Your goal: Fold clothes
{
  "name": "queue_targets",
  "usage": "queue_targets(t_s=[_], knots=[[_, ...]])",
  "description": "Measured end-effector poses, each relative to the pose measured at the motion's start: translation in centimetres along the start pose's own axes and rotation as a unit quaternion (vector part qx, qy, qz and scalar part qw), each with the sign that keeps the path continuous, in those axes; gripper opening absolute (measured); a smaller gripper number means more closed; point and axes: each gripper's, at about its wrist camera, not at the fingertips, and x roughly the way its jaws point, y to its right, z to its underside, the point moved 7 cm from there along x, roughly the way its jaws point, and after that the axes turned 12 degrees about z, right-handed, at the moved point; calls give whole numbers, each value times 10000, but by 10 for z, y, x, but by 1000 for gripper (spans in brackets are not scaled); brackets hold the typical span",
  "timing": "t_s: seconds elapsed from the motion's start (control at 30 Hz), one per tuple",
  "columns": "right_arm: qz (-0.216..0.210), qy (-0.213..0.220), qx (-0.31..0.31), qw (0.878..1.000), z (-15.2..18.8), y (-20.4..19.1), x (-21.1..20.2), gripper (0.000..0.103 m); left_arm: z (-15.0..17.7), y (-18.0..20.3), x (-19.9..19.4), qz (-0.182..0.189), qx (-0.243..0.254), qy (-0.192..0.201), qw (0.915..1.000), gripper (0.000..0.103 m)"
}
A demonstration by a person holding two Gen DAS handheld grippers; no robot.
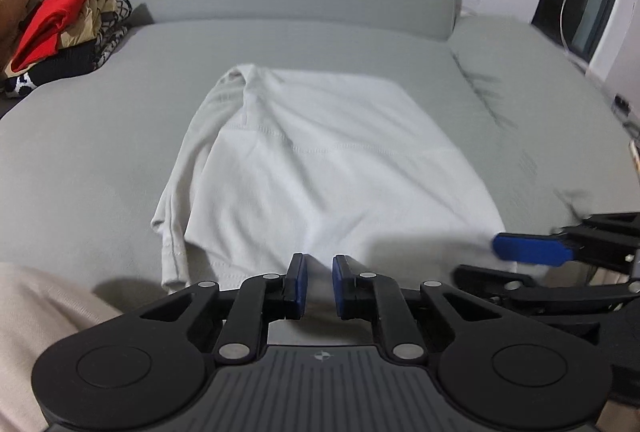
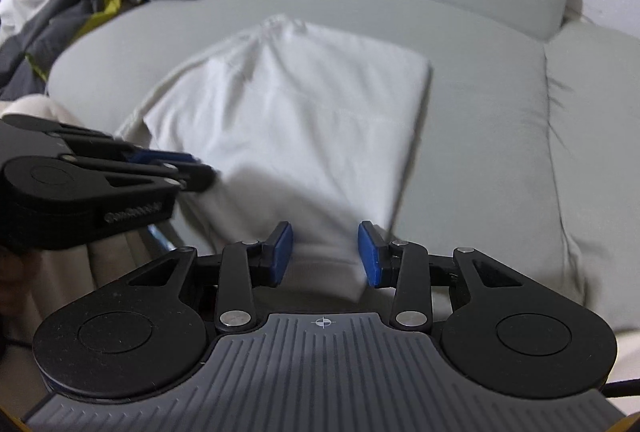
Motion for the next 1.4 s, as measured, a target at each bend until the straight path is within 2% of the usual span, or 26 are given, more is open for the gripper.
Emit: queue_targets(t_s=[0.1, 0.17, 0.23, 0.3, 0.4, 0.5, 0.67, 0.7, 0.8, 0.83, 0.93, 1.0, 1.1, 1.13, 1.17, 1.3, 1.4], knots=[[-215, -680, 518, 9961, 22, 16, -2, 44, 15, 6, -5, -236, 65, -391, 9989, 13], [-359, -1132, 864, 9892, 37, 26, -3, 43, 21, 11, -11, -265, 108, -444, 9986, 14], [-682, -1130, 1254, 9833, 42, 36, -12, 45, 24, 15, -17, -262, 147, -431, 9986, 20], [-579, -988, 1335, 9844, 40, 44, -19, 49, 22, 18, -21, -238, 180, -373, 9989, 29], [-511, -781, 1432, 9853, 31, 53, -26, 58, 18, 20, -22, -208, 187, -311, 9991, 33], [-673, -773, 1688, 9803, 29, 54, -30, 66, 19, 19, -24, -196, 150, -303, 9992, 38], [-800, -865, 1911, 9745, 32, 58, -29, 68, 17, 19, -27, -139, 74, -287, 9995, 41], [-806, -844, 1928, 9743, 31, 57, -30, 68, 17, 19, -27, -107, 63, -280, 9995, 45], [-866, -751, 2020, 9727, 25, 58, -30, 68, 13, 20, -32, 193, -59, -184, 9996, 57], [-893, -714, 2058, 9719, 22, 59, -30, 68, 10, 20, -34, 339, -126, -131, 9993, 66], [-998, -621, 2236, 9676, 14, 63, -31, 68, 2, 18, -46, 864, -354, 67, 9956, 78], [-1048, -591, 2400, 9633, 11, 68, -30, 68, -5, 12, -56, 1097, -504, 211, 9925, 82], [-1088, -585, 2642, 9565, 6, 76, -26, 75, -19, -8, -70, 1300, -824, 590, 9863, 85], [-1048, -599, 2762, 9535, 5, 81, -22, 85, -25, -18, -72, 1306, -976, 738, 9839, 86], [-1015, -608, 2887, 9501, 3, 85, -18, 90, -30, -29, -74, 1312, -1127, 886, 9809, 86], [-1156, -590, 3283, 9356, -10, 97, -1, 88, -54, -77, -60, 951, -1695, 1101, 9747, 85], [-1438, -621, 3458, 9251, -19, 99, 14, 81, -71, -98, -38, 1078, -1850, 961, 9721, 83]])
